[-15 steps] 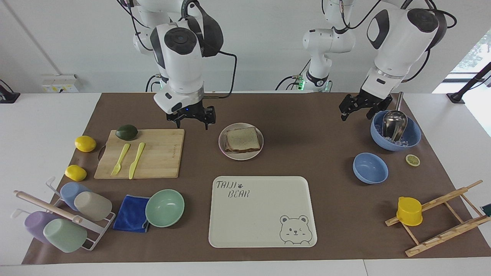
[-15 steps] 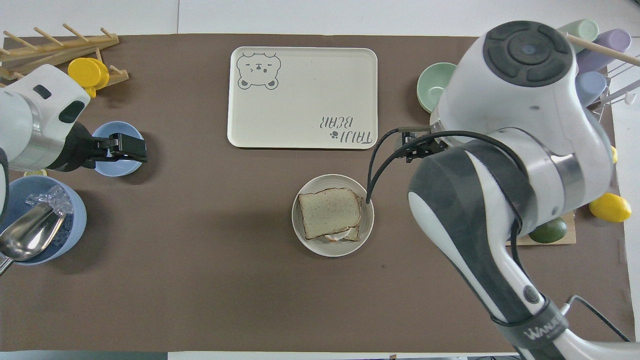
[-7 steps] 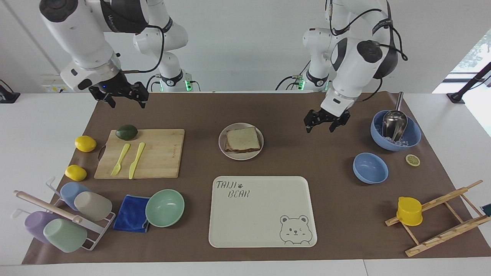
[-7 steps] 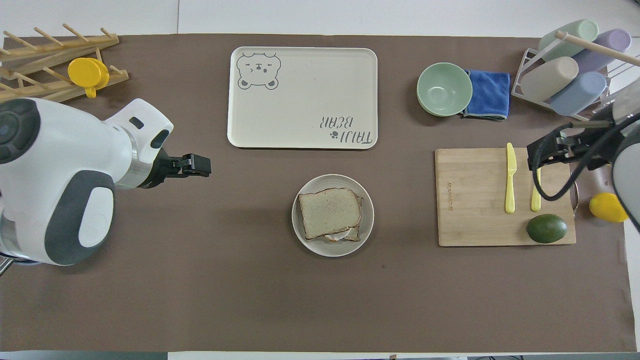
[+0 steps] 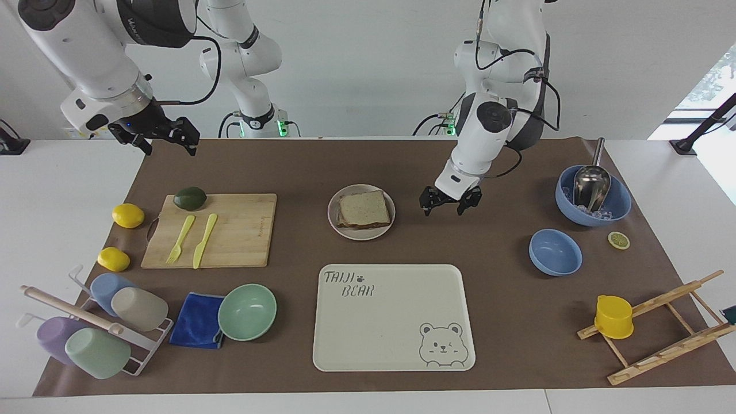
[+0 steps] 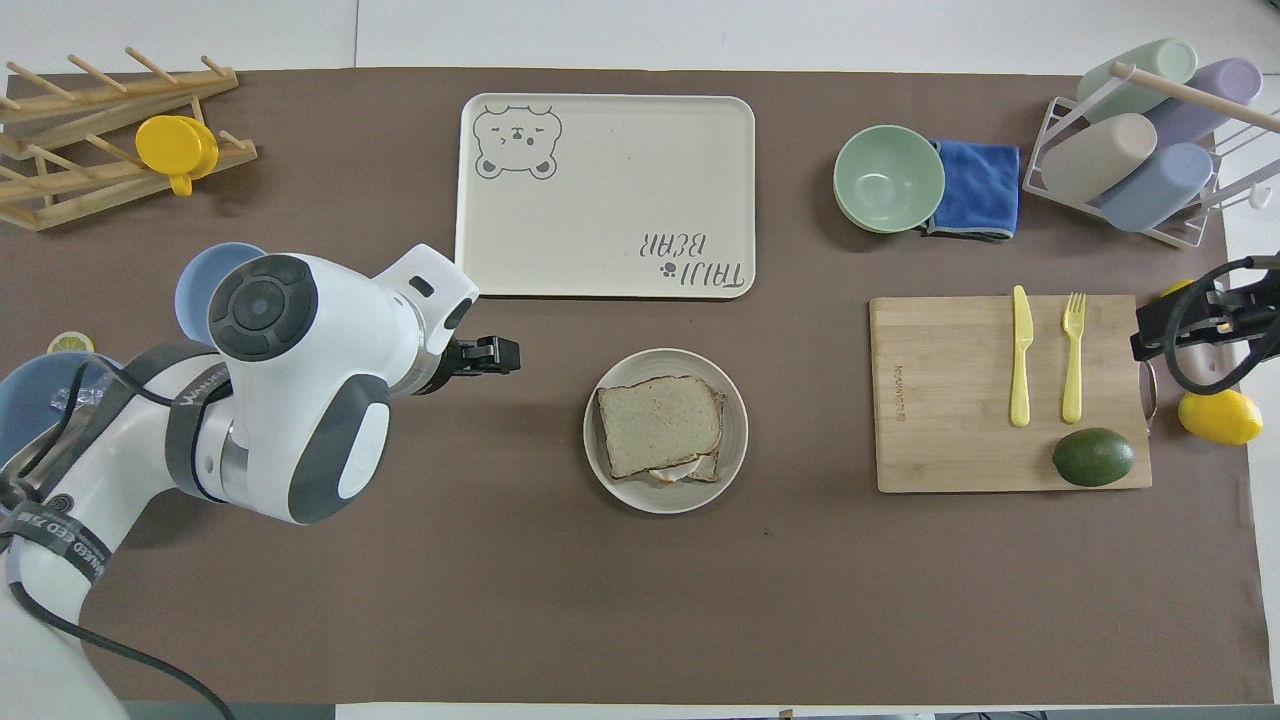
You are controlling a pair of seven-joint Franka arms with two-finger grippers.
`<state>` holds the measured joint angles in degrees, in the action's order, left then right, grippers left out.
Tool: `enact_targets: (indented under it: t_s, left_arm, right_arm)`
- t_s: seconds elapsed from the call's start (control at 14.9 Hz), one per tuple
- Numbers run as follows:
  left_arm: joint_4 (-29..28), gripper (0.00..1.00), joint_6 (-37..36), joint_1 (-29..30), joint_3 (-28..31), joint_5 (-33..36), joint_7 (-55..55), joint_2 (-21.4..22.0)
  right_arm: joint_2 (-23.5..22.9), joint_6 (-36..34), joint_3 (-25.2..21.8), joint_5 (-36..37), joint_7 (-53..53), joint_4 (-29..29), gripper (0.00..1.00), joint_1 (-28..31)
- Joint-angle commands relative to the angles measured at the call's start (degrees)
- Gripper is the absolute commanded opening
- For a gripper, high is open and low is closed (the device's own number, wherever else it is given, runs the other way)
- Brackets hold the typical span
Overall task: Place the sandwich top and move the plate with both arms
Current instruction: 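Withdraw the right gripper while the left gripper reaches toward the plate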
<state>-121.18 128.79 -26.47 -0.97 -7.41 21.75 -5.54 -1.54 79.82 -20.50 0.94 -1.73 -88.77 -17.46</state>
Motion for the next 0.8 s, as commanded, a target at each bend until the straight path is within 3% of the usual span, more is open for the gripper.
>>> enact_targets:
  t_s: [0.0,0.6,0.74]
  left_arm:
    - [-4.85,1.00,6.01,-3.75,0.80,-1.11,0.22,0.62]
    - [-5.74,1.00,11.48,-8.41,0.71,-6.56,-0.04,-2.73]
    - [-5.82,0.99,11.13,-9.12,0.71,-7.26,0.04,-2.64]
  right_arm:
    - [1.45,1.99,0.55,1.26,-0.55,-1.49,1.00,-1.61]
    - [-1.97,2.88,0.81,-1.91,-0.55,0.08,1.00,-0.39]
    - [-2.50,2.01,4.13,-2.00,-0.55,1.14,1.00,2.76]
